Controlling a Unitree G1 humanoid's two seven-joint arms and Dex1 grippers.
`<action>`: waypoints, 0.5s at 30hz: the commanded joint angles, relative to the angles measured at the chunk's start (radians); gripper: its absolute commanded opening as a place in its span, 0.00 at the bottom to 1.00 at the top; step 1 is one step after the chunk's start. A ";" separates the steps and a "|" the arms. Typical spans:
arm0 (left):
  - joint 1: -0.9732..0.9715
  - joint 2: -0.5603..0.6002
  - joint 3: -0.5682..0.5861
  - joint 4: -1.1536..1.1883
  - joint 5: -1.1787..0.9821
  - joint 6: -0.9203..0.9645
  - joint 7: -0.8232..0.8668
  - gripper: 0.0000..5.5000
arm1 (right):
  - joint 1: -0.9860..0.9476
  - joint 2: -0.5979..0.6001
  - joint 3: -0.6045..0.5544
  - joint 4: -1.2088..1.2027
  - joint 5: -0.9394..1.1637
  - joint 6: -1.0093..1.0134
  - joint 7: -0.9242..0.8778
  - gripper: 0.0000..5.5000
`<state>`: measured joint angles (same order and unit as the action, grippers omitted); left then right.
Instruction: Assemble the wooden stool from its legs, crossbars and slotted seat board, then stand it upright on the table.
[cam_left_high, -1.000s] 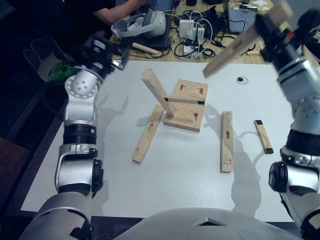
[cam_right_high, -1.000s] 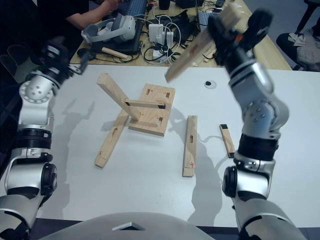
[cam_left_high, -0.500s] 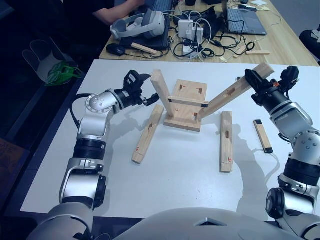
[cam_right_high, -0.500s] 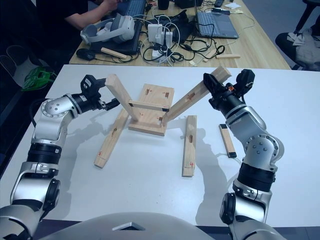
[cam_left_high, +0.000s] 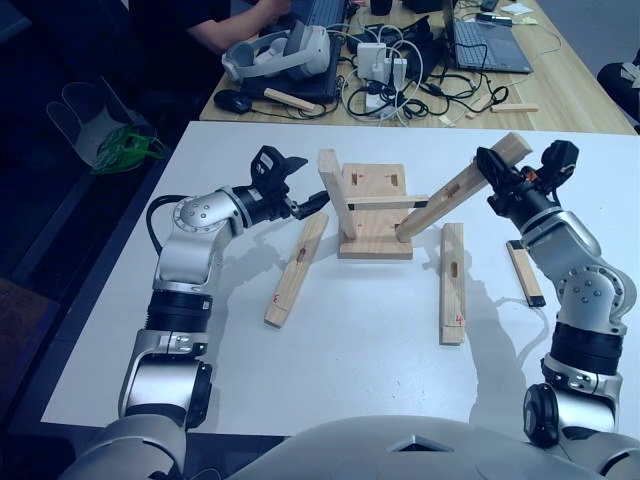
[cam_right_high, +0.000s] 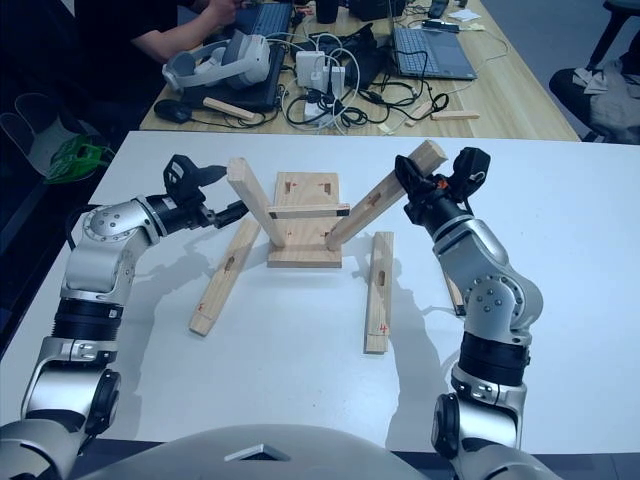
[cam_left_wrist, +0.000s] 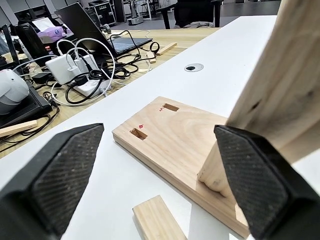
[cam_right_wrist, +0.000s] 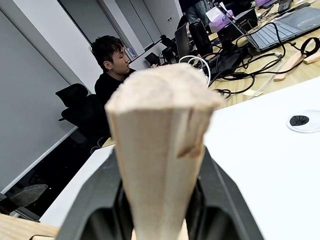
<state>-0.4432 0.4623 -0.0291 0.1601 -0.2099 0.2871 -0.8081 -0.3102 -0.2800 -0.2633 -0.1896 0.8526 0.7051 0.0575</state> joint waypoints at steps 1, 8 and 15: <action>-0.012 -0.016 0.026 -0.015 -0.022 0.011 0.033 0.74 | 0.000 -0.064 0.066 0.054 -0.109 0.072 -0.003 0.18; -0.035 -0.070 0.092 -0.001 -0.056 -0.029 0.133 0.74 | -0.086 -0.002 0.033 0.142 -0.083 0.154 -0.105 0.18; -0.032 -0.087 0.097 0.015 -0.051 -0.058 0.183 0.74 | -0.099 0.052 -0.039 0.150 -0.085 0.216 -0.240 0.18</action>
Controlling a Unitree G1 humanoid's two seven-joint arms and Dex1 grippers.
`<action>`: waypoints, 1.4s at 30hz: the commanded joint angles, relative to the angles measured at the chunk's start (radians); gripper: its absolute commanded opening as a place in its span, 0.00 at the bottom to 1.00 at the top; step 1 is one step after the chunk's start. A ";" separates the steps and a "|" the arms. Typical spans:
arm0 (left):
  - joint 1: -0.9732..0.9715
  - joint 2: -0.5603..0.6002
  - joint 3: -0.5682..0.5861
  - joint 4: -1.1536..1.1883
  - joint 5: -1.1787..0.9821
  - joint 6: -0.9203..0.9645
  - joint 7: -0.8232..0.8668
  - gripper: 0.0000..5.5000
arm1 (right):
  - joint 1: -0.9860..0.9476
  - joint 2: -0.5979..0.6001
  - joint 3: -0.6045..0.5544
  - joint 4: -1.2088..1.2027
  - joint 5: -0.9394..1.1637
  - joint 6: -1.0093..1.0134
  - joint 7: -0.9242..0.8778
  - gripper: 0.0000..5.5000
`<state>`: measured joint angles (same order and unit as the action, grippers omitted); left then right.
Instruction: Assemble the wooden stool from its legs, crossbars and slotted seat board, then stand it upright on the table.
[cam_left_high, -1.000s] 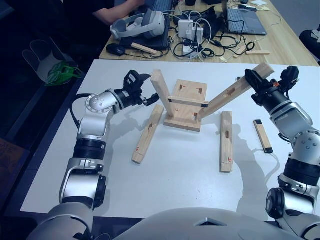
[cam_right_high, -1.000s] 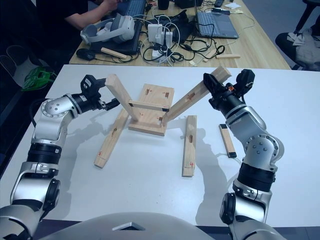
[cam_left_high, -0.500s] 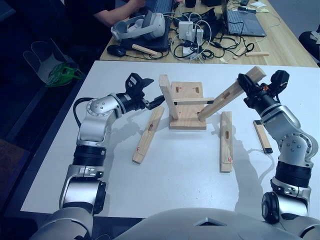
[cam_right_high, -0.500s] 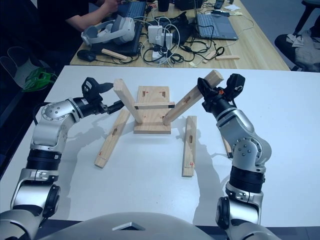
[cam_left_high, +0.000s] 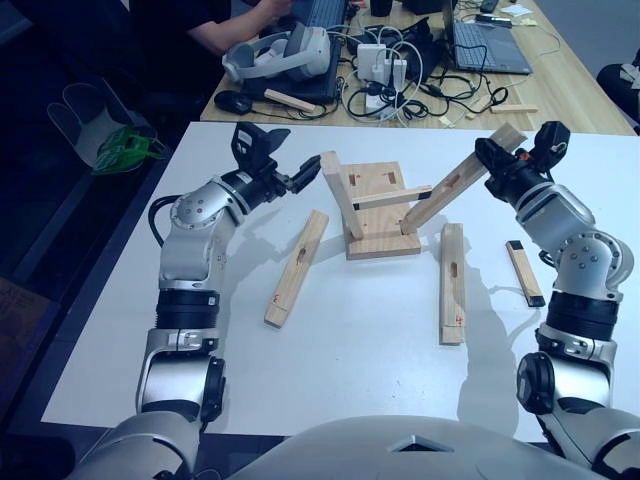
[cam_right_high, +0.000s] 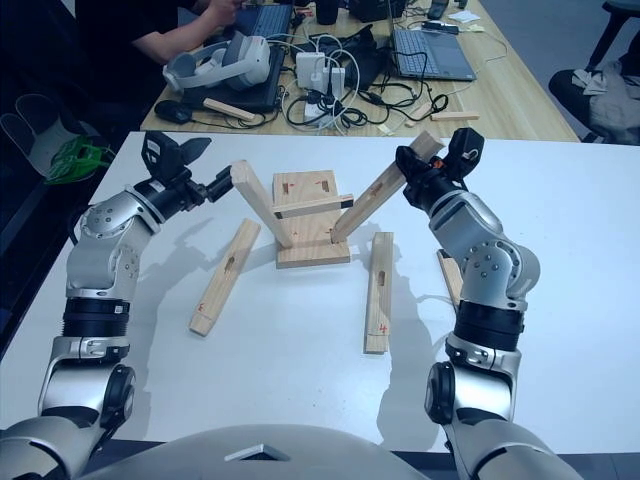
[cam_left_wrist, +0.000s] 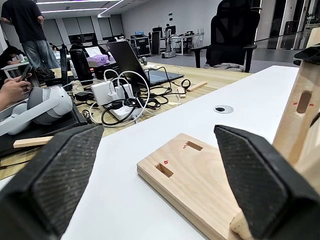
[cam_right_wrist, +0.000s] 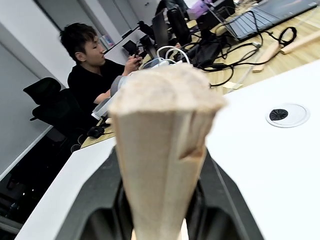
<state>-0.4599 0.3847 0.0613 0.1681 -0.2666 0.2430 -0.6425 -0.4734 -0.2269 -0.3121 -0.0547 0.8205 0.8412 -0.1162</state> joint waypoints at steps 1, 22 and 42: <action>-0.012 -0.012 0.005 0.007 0.007 -0.017 0.023 0.74 | 0.081 -0.024 0.044 -0.006 -0.085 0.086 -0.054 0.18; -0.009 -0.063 -0.013 0.014 0.020 -0.062 0.109 0.74 | 0.010 -0.332 0.268 0.322 -0.255 -0.163 0.713 0.18; 0.005 -0.059 -0.029 -0.044 0.030 -0.006 0.118 0.74 | 0.068 -0.404 0.495 0.101 -0.444 -0.031 0.618 0.33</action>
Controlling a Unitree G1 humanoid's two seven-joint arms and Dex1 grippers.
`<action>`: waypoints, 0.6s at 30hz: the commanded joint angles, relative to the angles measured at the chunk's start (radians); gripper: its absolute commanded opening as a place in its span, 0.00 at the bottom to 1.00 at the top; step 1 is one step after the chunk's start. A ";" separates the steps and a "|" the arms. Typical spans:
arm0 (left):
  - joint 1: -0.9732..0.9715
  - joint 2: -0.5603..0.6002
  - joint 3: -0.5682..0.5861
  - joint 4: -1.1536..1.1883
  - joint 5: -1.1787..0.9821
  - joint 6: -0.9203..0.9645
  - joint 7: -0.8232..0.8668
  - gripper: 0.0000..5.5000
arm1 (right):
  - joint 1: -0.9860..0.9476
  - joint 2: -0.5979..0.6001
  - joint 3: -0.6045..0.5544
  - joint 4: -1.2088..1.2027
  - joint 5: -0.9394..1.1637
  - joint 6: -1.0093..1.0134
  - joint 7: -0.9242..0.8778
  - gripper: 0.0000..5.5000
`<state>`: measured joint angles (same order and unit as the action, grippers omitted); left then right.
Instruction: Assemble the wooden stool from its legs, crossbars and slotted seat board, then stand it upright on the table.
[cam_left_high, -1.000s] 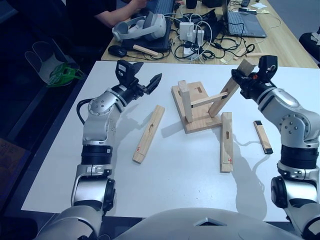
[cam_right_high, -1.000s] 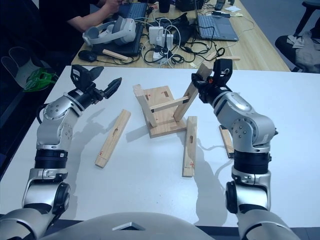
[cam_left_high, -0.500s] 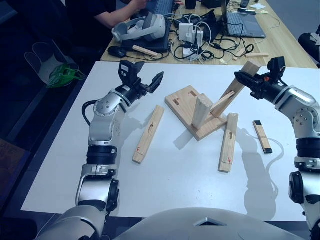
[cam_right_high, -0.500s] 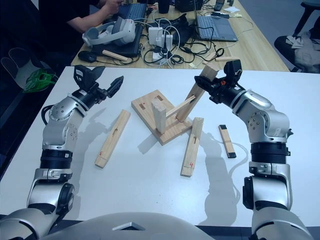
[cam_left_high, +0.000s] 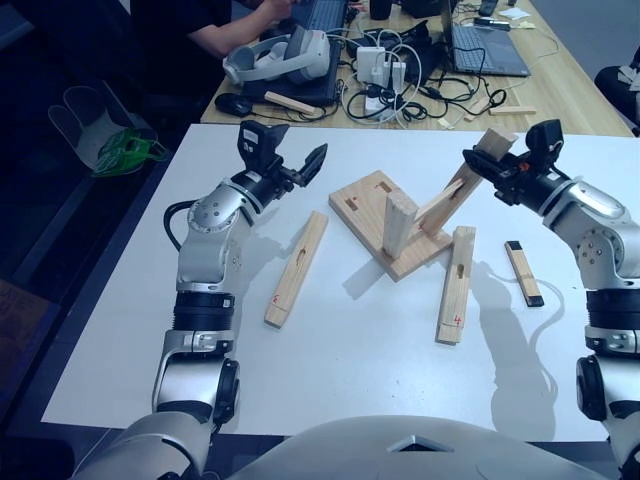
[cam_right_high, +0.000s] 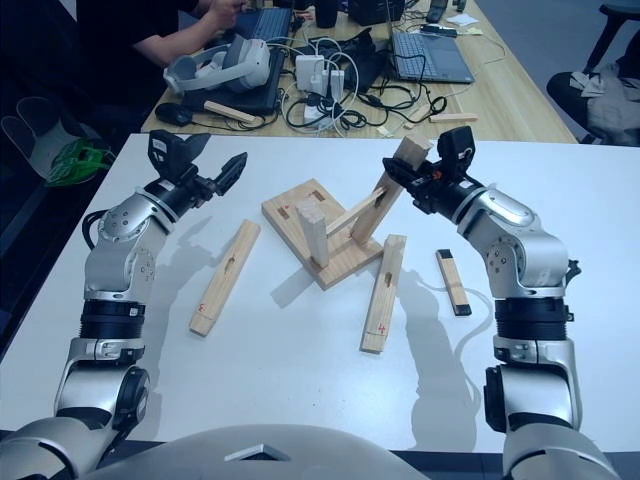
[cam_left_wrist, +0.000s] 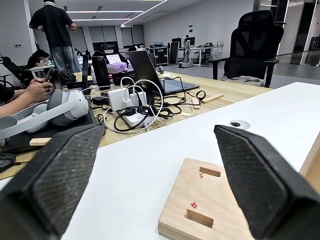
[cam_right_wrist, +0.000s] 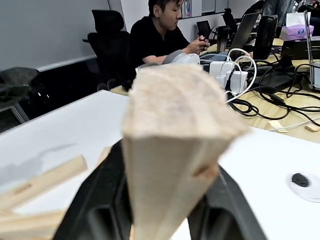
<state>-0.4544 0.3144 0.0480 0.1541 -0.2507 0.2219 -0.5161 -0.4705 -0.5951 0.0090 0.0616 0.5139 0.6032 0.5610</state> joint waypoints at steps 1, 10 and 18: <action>0.003 0.010 -0.017 -0.034 0.014 0.017 -0.007 0.74 | 0.064 -0.037 0.194 -0.023 -0.152 0.245 -0.071 0.34; -0.012 -0.004 -0.017 -0.023 0.018 0.003 0.014 0.74 | 0.032 0.040 0.168 -0.034 -0.204 0.234 -0.170 0.34; -0.014 -0.028 -0.012 -0.040 0.003 -0.003 0.024 0.74 | -0.024 0.231 -0.071 -0.093 -0.158 0.092 -0.344 0.34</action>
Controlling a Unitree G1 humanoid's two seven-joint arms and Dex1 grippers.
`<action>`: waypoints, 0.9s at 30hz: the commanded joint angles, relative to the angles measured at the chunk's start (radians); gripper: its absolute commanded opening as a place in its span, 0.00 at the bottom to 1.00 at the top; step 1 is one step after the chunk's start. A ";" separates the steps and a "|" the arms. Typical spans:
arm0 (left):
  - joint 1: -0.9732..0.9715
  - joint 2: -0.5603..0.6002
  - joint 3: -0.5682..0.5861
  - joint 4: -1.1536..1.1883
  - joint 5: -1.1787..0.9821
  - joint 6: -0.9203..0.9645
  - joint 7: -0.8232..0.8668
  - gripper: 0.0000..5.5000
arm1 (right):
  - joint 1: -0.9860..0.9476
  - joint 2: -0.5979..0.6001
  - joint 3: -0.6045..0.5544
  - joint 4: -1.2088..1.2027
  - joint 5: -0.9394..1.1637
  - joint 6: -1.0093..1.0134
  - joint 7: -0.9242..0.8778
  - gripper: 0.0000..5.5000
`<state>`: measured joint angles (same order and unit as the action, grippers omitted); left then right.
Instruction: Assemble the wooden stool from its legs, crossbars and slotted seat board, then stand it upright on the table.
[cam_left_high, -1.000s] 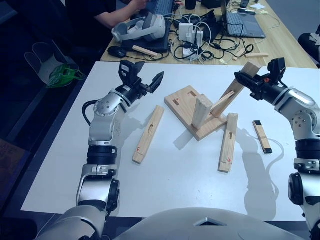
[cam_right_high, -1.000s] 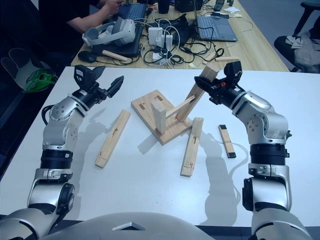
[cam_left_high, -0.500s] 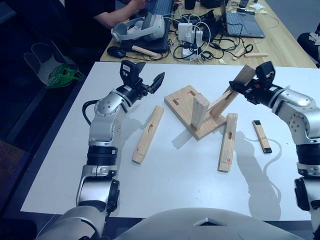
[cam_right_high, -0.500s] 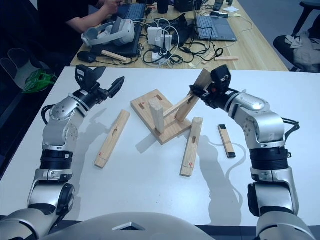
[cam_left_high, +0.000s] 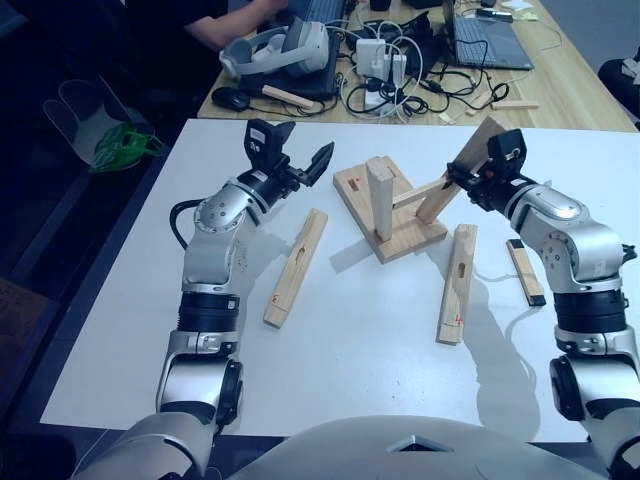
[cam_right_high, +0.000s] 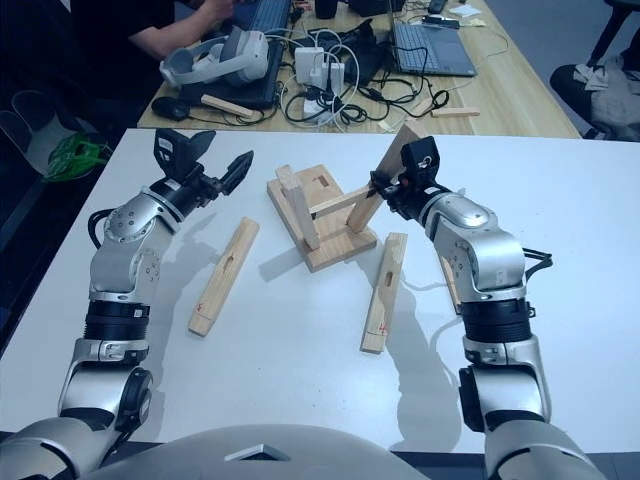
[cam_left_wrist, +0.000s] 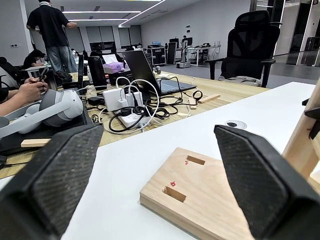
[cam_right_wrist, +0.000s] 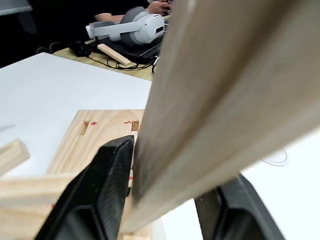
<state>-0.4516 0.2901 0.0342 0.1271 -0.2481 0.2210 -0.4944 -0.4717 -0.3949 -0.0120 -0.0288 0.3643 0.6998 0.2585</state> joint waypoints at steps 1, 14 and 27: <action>-0.017 -0.003 0.003 -0.012 0.001 -0.004 0.003 0.74 | -0.025 0.035 -0.057 0.000 -0.007 0.004 -0.045 0.34; -0.005 0.000 0.000 -0.031 0.004 0.001 0.001 0.74 | 0.024 0.045 -0.103 -0.052 0.065 0.157 0.014 0.39; 0.008 0.001 -0.014 -0.025 0.017 -0.034 -0.011 0.74 | -0.029 0.047 -0.203 -0.166 -0.037 -0.269 -0.026 0.60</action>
<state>-0.4475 0.2853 0.0264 0.0998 -0.2460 0.1992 -0.4961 -0.4798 -0.3259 -0.2200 -0.1577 0.3540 0.4662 0.2282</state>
